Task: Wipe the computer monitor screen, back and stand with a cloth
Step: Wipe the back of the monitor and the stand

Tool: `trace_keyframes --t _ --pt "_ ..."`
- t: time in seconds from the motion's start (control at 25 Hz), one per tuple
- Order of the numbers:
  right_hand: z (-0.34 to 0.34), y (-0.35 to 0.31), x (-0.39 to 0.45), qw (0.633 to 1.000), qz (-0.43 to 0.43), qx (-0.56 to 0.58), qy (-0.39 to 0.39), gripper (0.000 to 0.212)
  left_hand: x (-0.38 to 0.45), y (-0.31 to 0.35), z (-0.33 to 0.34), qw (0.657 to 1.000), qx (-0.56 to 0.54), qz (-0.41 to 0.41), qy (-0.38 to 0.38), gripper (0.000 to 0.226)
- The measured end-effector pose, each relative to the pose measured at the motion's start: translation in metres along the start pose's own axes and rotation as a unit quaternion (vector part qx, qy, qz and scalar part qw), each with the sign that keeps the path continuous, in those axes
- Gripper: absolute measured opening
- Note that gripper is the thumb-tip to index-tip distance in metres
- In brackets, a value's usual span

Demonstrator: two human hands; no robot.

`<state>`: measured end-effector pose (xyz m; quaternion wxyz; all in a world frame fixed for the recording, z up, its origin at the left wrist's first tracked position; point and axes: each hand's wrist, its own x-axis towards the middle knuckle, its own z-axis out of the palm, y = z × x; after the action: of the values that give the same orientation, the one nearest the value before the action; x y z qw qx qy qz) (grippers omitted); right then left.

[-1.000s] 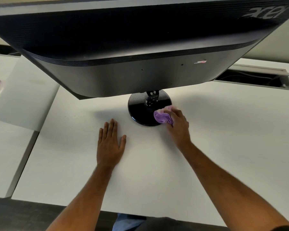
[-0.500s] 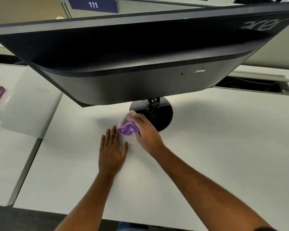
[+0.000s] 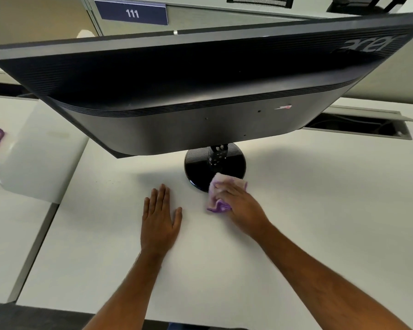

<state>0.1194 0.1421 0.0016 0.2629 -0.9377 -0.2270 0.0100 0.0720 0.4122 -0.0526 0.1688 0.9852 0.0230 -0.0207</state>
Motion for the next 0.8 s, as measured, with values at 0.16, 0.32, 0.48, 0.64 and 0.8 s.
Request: trace_keyframes --t 0.16,0.32,0.48,0.64,0.8 --pt "-0.048 0.002 0.004 0.977 0.113 0.147 0.105 0.03 0.0 0.0 -0.001 1.0 -0.001 0.0 0.001 0.075" --pt "-0.065 -0.014 0.023 0.961 0.115 0.168 0.188 0.037 0.0 0.001 0.0 1.0 -0.002 0.002 0.004 0.075" --pt "-0.055 -0.027 0.047 0.975 0.062 0.1 0.187 0.045 0.0 0.0 0.0 1.0 0.0 0.005 0.005 0.076" --pt "-0.04 -0.037 0.056 0.986 0.087 -0.005 0.139 0.063 0.0 0.0 0.0 1.0 0.003 0.002 0.004 0.076" --pt "-0.043 -0.043 0.062 0.991 0.046 -0.014 0.121 0.057 0.001 0.002 0.001 1.0 0.008 -0.001 -0.005 0.076"
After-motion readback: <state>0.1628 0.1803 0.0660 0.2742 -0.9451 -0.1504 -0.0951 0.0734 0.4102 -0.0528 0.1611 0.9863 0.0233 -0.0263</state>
